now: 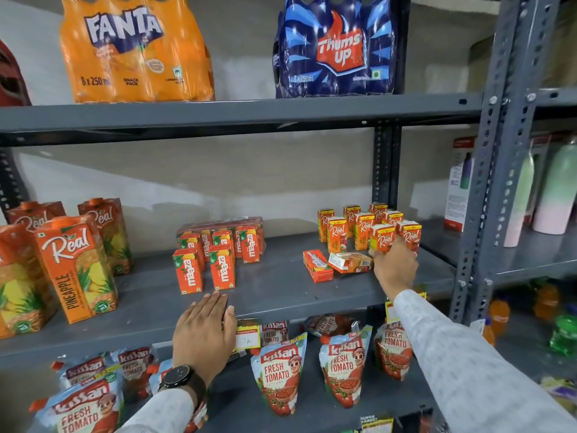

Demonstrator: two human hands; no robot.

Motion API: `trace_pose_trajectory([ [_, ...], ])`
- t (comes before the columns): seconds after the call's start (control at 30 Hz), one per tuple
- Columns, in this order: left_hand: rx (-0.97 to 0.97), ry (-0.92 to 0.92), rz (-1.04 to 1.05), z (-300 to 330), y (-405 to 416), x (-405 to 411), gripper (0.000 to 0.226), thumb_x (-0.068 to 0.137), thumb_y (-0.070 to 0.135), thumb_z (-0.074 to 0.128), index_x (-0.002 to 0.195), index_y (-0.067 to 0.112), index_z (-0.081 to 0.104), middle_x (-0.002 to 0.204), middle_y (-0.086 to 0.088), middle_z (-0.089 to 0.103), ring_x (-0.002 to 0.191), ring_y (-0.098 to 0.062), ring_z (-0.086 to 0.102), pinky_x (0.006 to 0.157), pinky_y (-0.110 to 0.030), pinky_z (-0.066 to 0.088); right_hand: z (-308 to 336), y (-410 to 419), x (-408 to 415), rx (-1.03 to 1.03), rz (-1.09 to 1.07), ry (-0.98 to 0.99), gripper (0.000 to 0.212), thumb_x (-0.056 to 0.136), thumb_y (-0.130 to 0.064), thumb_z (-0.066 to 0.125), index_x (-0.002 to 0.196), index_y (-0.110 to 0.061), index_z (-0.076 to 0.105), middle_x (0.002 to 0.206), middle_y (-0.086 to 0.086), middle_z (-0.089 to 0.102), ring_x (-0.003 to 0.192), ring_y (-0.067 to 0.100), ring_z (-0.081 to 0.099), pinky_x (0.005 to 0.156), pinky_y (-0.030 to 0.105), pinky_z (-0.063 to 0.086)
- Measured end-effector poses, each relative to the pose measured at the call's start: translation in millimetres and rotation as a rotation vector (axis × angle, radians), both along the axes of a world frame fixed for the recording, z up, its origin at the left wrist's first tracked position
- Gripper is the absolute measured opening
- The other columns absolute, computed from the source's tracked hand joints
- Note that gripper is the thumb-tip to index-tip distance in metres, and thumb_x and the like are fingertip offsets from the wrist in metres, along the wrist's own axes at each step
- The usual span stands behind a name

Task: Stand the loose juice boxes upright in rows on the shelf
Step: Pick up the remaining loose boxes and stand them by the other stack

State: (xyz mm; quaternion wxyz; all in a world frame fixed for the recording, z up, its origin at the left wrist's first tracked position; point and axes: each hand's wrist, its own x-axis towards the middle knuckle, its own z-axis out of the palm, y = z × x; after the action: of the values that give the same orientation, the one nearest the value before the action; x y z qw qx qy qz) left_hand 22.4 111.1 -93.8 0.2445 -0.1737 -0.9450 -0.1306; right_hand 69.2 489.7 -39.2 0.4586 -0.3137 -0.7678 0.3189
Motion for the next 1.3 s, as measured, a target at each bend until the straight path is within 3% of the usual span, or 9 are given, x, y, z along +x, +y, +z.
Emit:
trace_pose_trajectory([
  [0.3,0.004,-0.009,0.002,0,0,1,0.080,0.095,0.056,0.007,0.139,0.015,0.061,0.146,-0.004,0.058,0.139,-0.021,0.051,0.119,-0.043,0.036,-7,-5,4,-0.024,-0.019,0.047,0.050,0.093,-0.034,0.075,0.133,-0.013,0.053,0.129,0.010,0.064,0.120,0.036,0.061,0.098,0.053,0.050],
  [0.37,0.004,-0.010,0.002,0,0,1,0.080,0.096,0.055,0.007,0.138,0.015,0.061,0.145,-0.005,0.059,0.138,-0.021,0.052,0.119,-0.043,0.036,-11,-14,7,0.095,-0.059,0.142,0.051,0.097,-0.036,0.068,0.138,-0.013,0.049,0.132,0.011,0.057,0.122,0.031,0.056,0.096,0.046,0.050],
  [0.47,0.012,-0.010,0.005,0,0,2,0.080,0.096,0.055,0.007,0.138,0.016,0.061,0.145,-0.004,0.059,0.138,-0.021,0.052,0.119,-0.042,0.035,-12,-32,5,0.381,-0.031,0.209,0.035,0.100,-0.040,0.060,0.125,-0.015,0.058,0.118,0.006,0.058,0.109,0.022,0.054,0.087,0.039,0.052],
  [0.6,0.001,-0.018,0.009,0,0,1,0.074,0.097,0.053,0.010,0.141,0.018,0.058,0.148,-0.002,0.056,0.141,-0.018,0.048,0.121,-0.040,0.032,3,-62,-11,0.700,0.038,-0.114,0.043,0.096,-0.057,0.054,0.110,-0.020,0.070,0.112,0.000,0.064,0.107,0.021,0.051,0.084,0.046,0.046],
  [0.7,0.005,-0.018,0.004,0,-1,1,0.073,0.097,0.054,0.011,0.142,0.018,0.057,0.149,-0.001,0.056,0.141,-0.018,0.047,0.121,-0.040,0.031,14,-82,-24,0.806,0.007,-0.565,0.065,0.088,-0.078,0.044,0.108,-0.025,0.076,0.133,0.003,0.063,0.131,0.031,0.041,0.098,0.061,0.029],
  [0.8,0.001,-0.020,-0.001,-1,-3,-1,0.074,0.098,0.055,0.010,0.143,0.020,0.056,0.150,0.000,0.054,0.142,-0.017,0.046,0.122,-0.039,0.031,18,-93,-35,0.782,0.025,-0.842,0.079,0.082,-0.087,0.041,0.118,-0.025,0.076,0.159,0.009,0.041,0.151,0.040,0.015,0.107,0.077,0.002],
  [0.97,0.024,-0.007,-0.007,-4,-2,-4,0.075,0.098,0.056,0.010,0.138,0.020,0.061,0.145,-0.001,0.059,0.138,-0.017,0.051,0.119,-0.040,0.036,23,-97,-49,0.755,0.281,-0.922,0.069,0.083,-0.075,0.048,0.131,-0.029,0.067,0.162,0.009,0.035,0.154,0.042,0.004,0.109,0.080,-0.005],
  [1.1,0.034,0.003,-0.008,-7,-2,-7,0.071,0.099,0.055,0.014,0.134,0.019,0.065,0.141,-0.001,0.063,0.134,-0.019,0.056,0.116,-0.041,0.040,26,-105,-56,0.700,0.445,-0.940,0.091,0.079,-0.086,0.048,0.151,-0.029,0.050,0.168,0.009,0.024,0.156,0.039,-0.006,0.109,0.075,-0.015],
  [1.3,0.036,0.025,-0.010,-8,-2,-9,0.068,0.100,0.054,0.016,0.134,0.019,0.065,0.140,-0.001,0.063,0.133,-0.018,0.056,0.116,-0.041,0.040,35,-107,-59,0.566,0.522,-0.957,0.081,0.079,-0.081,0.059,0.135,-0.023,0.059,0.156,0.010,0.042,0.155,0.037,0.010,0.116,0.069,-0.006],
])
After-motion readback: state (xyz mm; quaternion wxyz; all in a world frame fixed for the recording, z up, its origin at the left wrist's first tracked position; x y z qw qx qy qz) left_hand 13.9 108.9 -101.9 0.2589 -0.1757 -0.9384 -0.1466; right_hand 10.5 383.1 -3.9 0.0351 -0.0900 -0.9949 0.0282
